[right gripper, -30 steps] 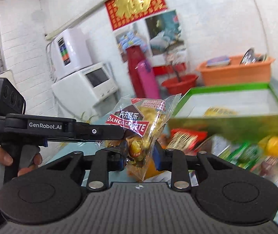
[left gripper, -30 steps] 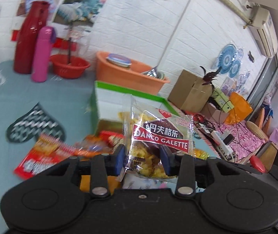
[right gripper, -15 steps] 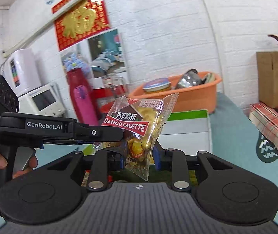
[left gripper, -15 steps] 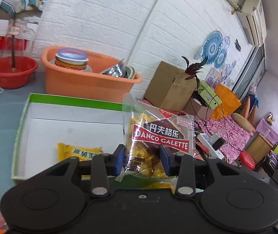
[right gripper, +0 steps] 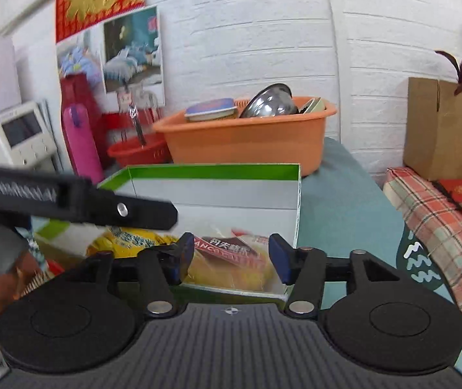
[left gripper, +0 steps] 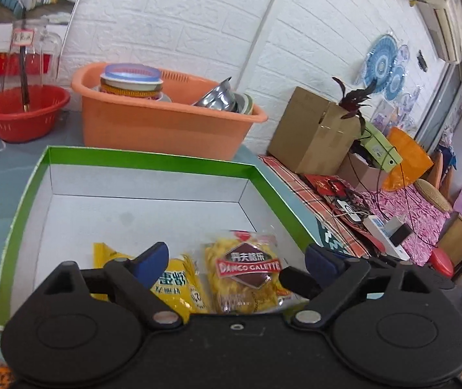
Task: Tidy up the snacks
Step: 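Carry the Danco Galette bag into the green box and release it, then close both tools on the white I'm snack bag and lift it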
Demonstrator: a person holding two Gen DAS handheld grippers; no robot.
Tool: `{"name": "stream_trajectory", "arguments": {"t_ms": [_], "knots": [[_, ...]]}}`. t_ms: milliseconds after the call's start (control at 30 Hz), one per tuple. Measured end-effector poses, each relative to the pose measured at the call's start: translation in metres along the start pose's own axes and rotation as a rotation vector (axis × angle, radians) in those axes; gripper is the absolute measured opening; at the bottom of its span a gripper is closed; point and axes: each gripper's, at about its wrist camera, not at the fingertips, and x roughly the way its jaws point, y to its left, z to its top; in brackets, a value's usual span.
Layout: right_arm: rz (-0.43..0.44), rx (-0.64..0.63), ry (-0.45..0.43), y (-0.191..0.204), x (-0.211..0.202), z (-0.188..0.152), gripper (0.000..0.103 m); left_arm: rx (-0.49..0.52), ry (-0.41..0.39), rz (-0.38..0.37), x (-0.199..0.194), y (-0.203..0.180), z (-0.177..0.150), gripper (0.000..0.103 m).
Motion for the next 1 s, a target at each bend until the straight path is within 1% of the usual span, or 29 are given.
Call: {"name": "stream_trajectory", "arguments": {"t_ms": [67, 133, 267, 333, 400, 467, 533, 667, 733, 833, 900, 967, 1000], "knots": [[-0.012, -0.007, -0.008, 0.003, -0.011, -0.001, 0.101, 0.008, -0.007, 0.009, -0.017, -0.003, -0.001, 0.103], [-0.009, 0.008, -0.034, 0.008, -0.029, 0.004, 0.103, 0.010, -0.021, 0.022, -0.038, -0.008, -0.002, 0.103], [0.010, 0.040, -0.097, 0.023, -0.076, 0.014, 0.103, -0.028, -0.038, 0.044, -0.089, -0.009, -0.010, 0.103], [0.031, 0.030, -0.121, 0.033, -0.098, 0.017, 0.103, -0.042, -0.053, 0.046, -0.113, -0.007, -0.017, 0.103], [0.059, 0.022, -0.141, 0.043, -0.117, 0.016, 0.103, -0.049, -0.063, 0.077, -0.135, -0.004, -0.027, 0.103], [0.098, 0.025, -0.141, 0.052, -0.131, 0.014, 0.103, -0.048, -0.058, 0.113, -0.151, -0.002, -0.038, 0.103], [0.141, 0.041, -0.136, 0.057, -0.142, 0.010, 0.103, -0.050, -0.045, 0.128, -0.163, 0.000, -0.052, 0.103], [0.216, 0.089, -0.108, 0.066, -0.154, -0.003, 0.103, -0.064, 0.006, 0.112, -0.173, 0.005, -0.081, 0.103], [0.239, 0.086, -0.063, 0.073, -0.150, -0.015, 0.103, -0.077, 0.023, 0.101, -0.172, 0.010, -0.093, 0.103], [0.251, 0.069, 0.028, 0.085, -0.136, -0.038, 0.103, -0.100, 0.066, 0.078, -0.161, 0.016, -0.105, 0.103], [0.266, 0.092, 0.097, 0.089, -0.124, -0.050, 0.103, -0.105, 0.094, 0.047, -0.149, 0.019, -0.108, 0.103], [0.296, 0.128, 0.144, 0.090, -0.116, -0.060, 0.103, -0.089, 0.119, 0.035, -0.133, 0.021, -0.106, 0.103], [0.306, 0.134, 0.154, 0.093, -0.114, -0.063, 0.103, -0.080, 0.129, 0.035, -0.126, 0.021, -0.106, 0.103]]}}
